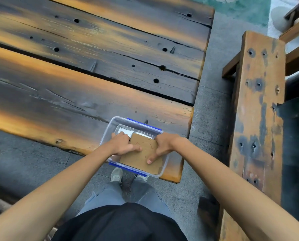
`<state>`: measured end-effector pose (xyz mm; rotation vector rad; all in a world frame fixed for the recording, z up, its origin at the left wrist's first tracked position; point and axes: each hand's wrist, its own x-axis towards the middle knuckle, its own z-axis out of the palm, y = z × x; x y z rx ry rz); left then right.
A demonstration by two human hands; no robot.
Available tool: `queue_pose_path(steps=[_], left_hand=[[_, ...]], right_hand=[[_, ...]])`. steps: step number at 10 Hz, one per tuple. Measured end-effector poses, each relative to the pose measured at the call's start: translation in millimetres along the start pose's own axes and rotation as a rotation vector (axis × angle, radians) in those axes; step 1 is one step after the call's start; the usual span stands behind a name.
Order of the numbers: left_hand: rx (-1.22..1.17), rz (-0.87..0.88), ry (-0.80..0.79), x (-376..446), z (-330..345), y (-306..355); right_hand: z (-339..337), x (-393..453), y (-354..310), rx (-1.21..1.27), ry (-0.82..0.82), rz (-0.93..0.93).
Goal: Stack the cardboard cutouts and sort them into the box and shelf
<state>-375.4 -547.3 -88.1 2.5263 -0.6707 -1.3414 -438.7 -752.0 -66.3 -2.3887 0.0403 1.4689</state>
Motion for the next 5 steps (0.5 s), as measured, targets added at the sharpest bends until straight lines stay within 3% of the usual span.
queue_pose_path(steps=[2, 5], left_hand=[[-0.011, -0.023, 0.004, -5.1, -2.5, 3.7], [-0.347, -0.093, -0.01, -33.1, -31.5, 18.3]], right_hand=[[2.1, 0.2, -0.9, -0.016, 0.024, 0.021], [-32.2, -13.0, -18.2, 0.179, -0.069, 0.12]])
